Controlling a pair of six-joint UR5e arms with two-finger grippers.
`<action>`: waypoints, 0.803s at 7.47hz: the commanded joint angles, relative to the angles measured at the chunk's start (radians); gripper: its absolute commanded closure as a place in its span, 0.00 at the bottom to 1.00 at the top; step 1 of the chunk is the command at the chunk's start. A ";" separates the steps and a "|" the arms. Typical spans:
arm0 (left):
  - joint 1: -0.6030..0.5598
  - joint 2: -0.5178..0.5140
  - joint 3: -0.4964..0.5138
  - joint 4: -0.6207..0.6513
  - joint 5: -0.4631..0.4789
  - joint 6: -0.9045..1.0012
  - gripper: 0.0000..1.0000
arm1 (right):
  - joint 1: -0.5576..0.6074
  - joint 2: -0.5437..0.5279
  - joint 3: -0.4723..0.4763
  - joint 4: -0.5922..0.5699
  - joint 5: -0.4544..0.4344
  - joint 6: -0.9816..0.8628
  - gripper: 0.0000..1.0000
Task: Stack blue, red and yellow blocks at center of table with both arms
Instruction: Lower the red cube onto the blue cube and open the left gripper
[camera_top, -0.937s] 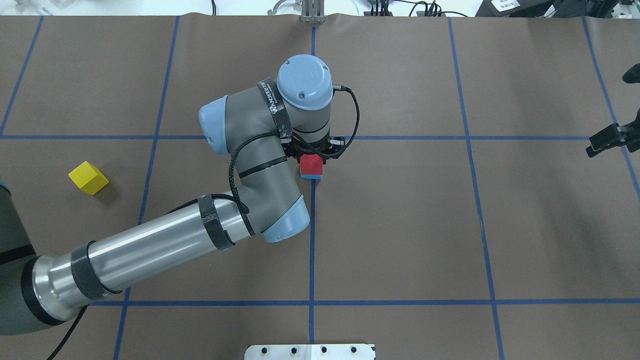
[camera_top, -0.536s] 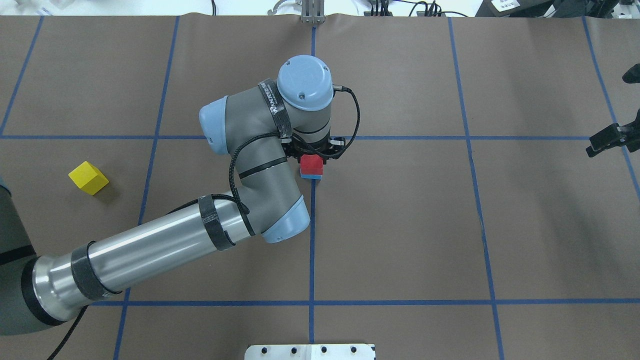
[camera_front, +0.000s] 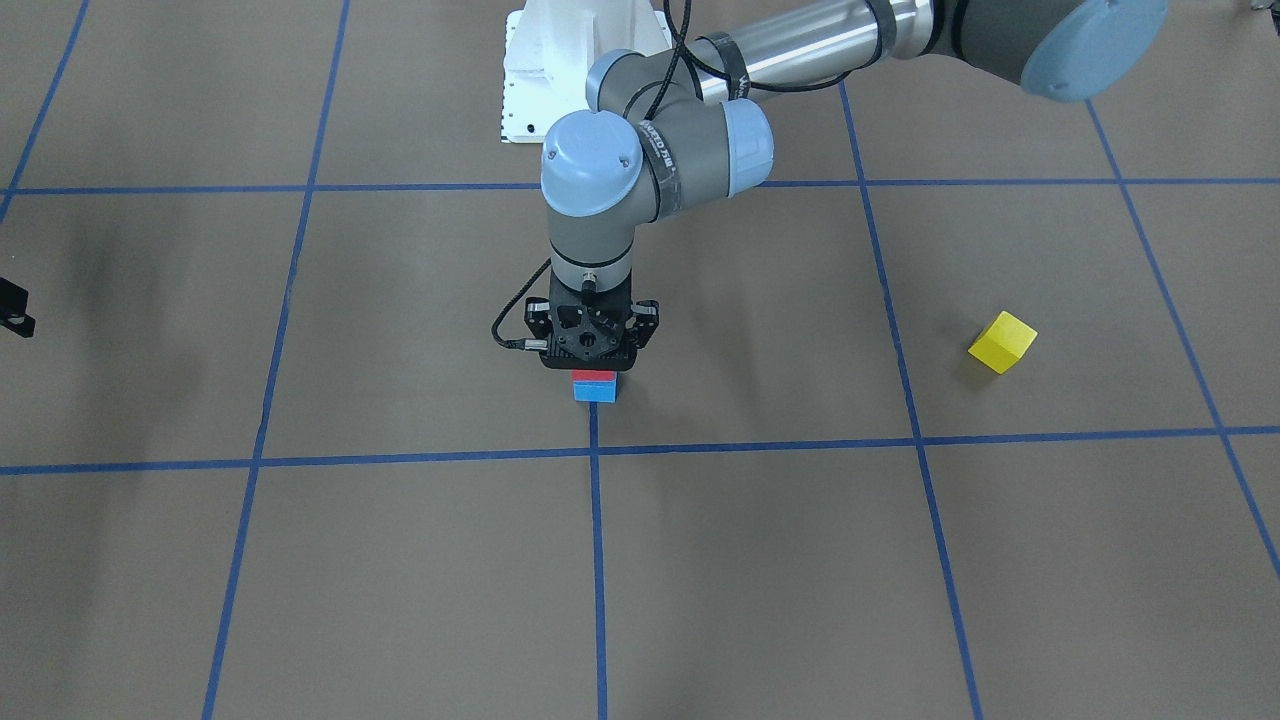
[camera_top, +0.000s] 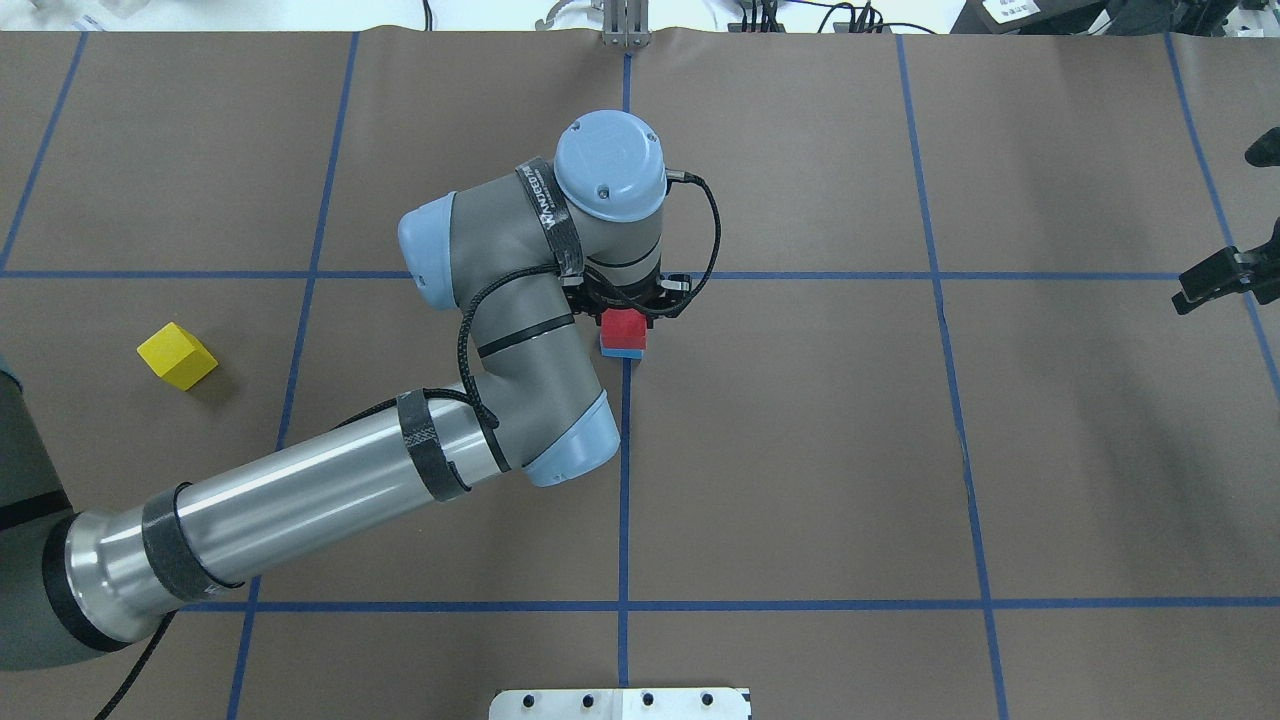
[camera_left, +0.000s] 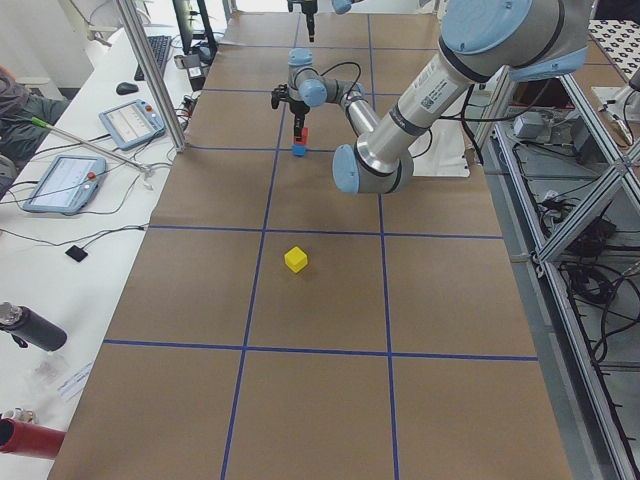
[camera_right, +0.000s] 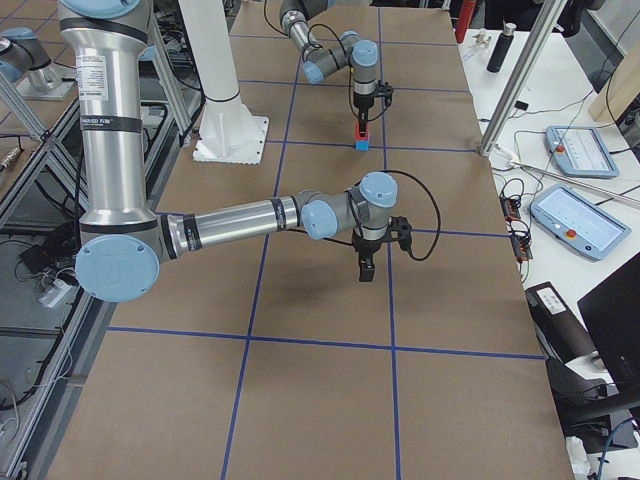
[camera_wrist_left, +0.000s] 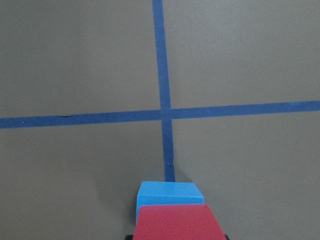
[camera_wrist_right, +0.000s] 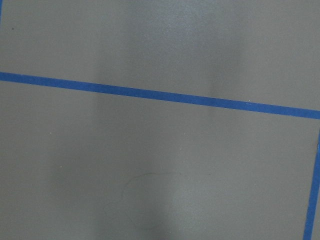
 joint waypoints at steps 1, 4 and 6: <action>0.000 0.002 0.002 -0.002 0.000 0.016 0.19 | 0.000 0.001 0.000 0.000 0.000 0.000 0.00; 0.000 0.002 -0.002 -0.002 0.000 0.017 0.01 | 0.000 0.001 0.000 0.000 0.000 0.000 0.00; -0.002 -0.003 -0.005 0.000 0.000 0.017 0.01 | 0.000 0.000 0.000 0.000 0.000 0.000 0.00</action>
